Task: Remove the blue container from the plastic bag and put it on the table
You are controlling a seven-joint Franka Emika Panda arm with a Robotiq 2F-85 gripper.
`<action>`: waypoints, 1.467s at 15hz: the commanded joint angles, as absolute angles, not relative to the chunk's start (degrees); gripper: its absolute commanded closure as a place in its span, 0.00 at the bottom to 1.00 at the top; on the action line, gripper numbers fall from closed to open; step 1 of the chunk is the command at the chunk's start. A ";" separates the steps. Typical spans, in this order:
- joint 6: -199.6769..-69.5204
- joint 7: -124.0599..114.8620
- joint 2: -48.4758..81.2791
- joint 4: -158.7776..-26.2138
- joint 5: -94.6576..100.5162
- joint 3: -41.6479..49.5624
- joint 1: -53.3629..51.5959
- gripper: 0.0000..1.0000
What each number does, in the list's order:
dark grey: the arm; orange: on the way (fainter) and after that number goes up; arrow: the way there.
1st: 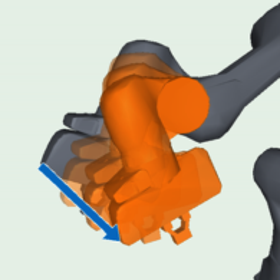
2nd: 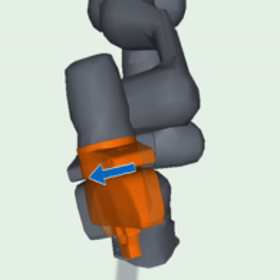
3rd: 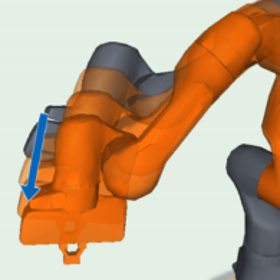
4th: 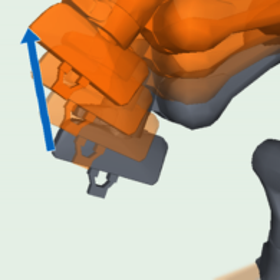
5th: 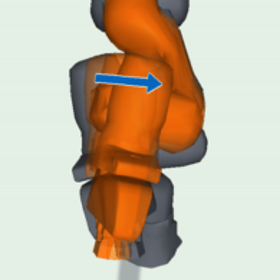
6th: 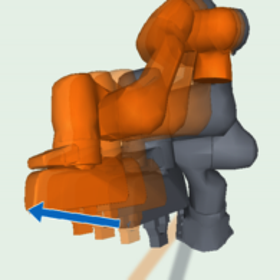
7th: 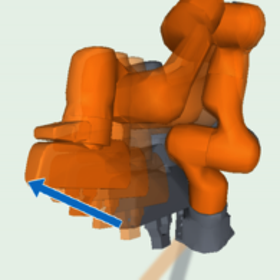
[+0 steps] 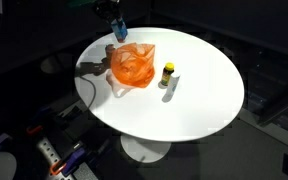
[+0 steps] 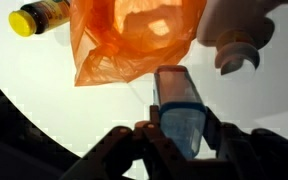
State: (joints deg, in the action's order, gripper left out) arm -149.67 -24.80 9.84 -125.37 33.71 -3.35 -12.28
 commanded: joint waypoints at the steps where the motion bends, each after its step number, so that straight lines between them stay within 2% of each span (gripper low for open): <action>1: -151.54 -22.47 12.72 -123.00 34.16 -3.25 -12.41 0.81; 11: -157.05 -10.27 21.33 -119.19 25.23 -3.65 -12.12 0.81; 22: -148.25 -4.56 22.31 -118.83 16.04 -5.42 -12.81 0.81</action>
State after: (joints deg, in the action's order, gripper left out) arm -151.93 -7.19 22.37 -120.09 18.71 -4.43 -12.78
